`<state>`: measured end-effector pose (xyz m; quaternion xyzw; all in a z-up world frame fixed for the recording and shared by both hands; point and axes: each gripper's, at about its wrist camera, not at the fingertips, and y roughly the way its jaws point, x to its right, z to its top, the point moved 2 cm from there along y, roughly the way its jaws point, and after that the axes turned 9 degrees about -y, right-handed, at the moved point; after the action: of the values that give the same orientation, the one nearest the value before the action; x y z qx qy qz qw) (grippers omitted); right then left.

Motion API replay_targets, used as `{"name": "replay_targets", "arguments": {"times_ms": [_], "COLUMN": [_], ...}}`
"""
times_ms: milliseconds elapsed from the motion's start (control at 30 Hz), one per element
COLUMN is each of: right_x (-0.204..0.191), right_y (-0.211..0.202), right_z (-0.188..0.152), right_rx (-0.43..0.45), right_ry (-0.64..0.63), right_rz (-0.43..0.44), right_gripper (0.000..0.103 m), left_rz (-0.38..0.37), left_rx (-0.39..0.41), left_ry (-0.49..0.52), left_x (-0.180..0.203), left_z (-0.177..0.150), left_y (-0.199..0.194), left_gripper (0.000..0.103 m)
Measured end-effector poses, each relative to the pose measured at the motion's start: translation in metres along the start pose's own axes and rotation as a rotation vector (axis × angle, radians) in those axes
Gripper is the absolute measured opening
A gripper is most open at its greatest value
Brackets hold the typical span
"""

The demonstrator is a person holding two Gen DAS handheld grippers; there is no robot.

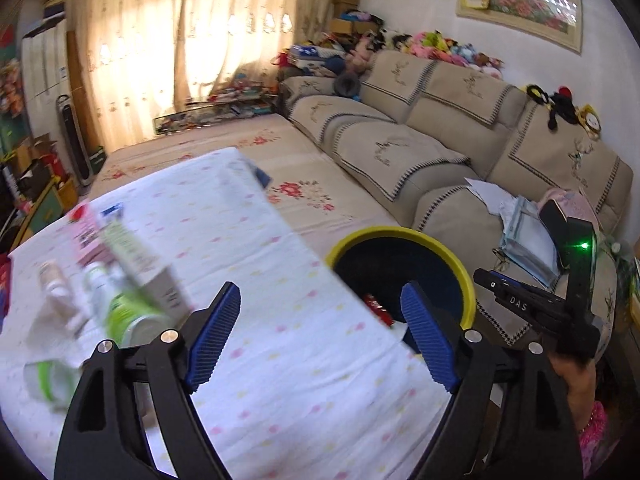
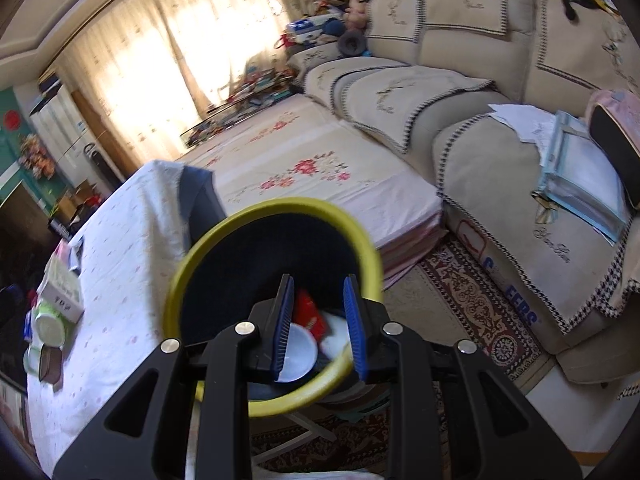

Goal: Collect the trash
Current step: 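Carry the yogurt tub to the bin and open the left gripper, then grasp the brown plastic tray with the right gripper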

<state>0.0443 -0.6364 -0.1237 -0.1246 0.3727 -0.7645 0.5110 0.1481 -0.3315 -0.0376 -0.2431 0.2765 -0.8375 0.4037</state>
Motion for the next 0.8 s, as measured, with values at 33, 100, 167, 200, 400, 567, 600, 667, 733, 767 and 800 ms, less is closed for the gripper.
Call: {"name": "replay_targets", "arguments": {"times_ms": [33,100,167,200,400,567,600,667,733,767,800], "right_x": [-0.011,-0.032,-0.059,-0.07,-0.158,-0.233,-0.243,-0.268,-0.29,-0.301,-0.311], "right_y": [0.001,0.004,0.005,0.006,0.002,-0.005,-0.006,-0.008,-0.01,-0.01,-0.009], "right_z": [0.0,-0.001,-0.003,-0.004,-0.013,-0.022,-0.025,-0.03,-0.035,-0.037,-0.039], "right_rx": [-0.004,-0.013,-0.025,-0.029,-0.058,-0.082,-0.086,-0.098,-0.107,-0.111,-0.114], "right_ry": [-0.021,-0.058,-0.105,-0.123,-0.265,-0.376,-0.389,-0.421,-0.451,-0.463,-0.474], "right_rz": [0.015,0.041,0.078,0.093,0.22,0.341,0.357,0.399,0.425,0.431,0.433], "right_gripper": [0.025,0.025,0.027,0.028,0.031,0.031,0.031,0.031,0.031,0.031,0.031], "left_rz": [0.018,0.056,0.106,0.14,0.251,0.308,0.314,0.329,0.342,0.345,0.347], "left_rx": [0.013,0.036,0.069,0.088,0.141,0.157,0.159,0.161,0.164,0.165,0.167], "left_ry": [-0.019,-0.048,-0.076,-0.093,-0.195,-0.286,-0.301,-0.326,-0.338,-0.343,-0.346], "left_x": [-0.013,-0.035,-0.057,-0.071,-0.138,-0.186,-0.194,-0.208,-0.218,-0.219,-0.22], "left_z": [-0.004,-0.011,-0.02,-0.025,-0.053,-0.074,-0.079,-0.087,-0.094,-0.095,-0.097], "left_y": [-0.012,-0.033,-0.055,-0.068,-0.117,-0.141,-0.144,-0.149,-0.153,-0.154,-0.155], "left_gripper": [0.085,0.087,0.092,0.093,0.097,0.098,0.098,0.098,0.098,0.098,0.098]}}
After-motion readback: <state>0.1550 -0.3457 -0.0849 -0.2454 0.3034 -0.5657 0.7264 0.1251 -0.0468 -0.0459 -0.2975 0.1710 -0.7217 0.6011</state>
